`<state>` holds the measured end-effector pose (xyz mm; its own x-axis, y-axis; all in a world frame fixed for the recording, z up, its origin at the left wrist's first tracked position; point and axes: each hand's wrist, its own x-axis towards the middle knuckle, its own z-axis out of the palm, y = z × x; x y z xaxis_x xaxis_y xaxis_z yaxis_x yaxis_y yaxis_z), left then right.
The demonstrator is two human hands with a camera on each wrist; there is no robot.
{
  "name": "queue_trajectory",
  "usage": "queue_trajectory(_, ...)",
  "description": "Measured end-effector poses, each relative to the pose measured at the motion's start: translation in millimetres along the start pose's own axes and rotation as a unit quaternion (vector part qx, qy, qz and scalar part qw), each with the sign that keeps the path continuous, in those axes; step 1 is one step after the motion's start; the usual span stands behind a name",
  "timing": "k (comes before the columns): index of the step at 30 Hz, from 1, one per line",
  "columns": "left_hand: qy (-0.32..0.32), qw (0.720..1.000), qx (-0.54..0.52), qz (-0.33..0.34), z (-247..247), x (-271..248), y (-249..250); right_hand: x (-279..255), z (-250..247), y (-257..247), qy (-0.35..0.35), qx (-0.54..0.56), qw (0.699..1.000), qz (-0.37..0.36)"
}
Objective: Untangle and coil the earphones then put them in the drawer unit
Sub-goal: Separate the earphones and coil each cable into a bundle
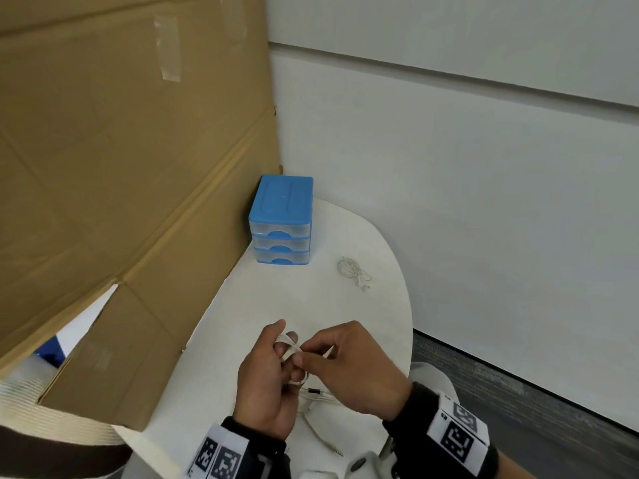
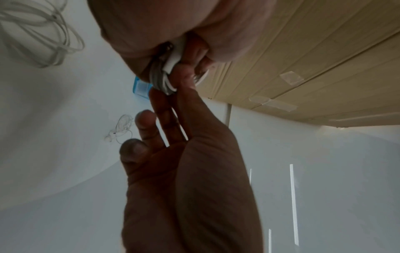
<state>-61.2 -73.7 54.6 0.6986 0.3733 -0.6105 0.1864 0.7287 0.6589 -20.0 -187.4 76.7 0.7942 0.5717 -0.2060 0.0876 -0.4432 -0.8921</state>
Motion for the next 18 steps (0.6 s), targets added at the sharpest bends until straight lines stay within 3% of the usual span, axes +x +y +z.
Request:
queue_trajectory(4,-0.027,0.999,-0.023,-0.001,-2.9,3.2,-1.4,3.0,7.9,0.1,0.034,-0.049,0.998,-0.005)
queue_trajectory(11,-0.08,0.986,-0.115,-0.094,-7.1,9.4,-4.2,10.1,9.6,-1.3,0.056,-0.151,0.984,-0.07)
queue_trajectory(14,-0.123,0.975,-0.146,-0.113,-4.1,2.5,-5.4,14.0,3.7,-1.8,0.046,-0.172,0.982,-0.069)
queue_trajectory(18,-0.134,0.97,-0.154,-0.13,-3.8,1.7,-8.6,16.2,0.3,2.5,0.041,-0.168,0.984,-0.047)
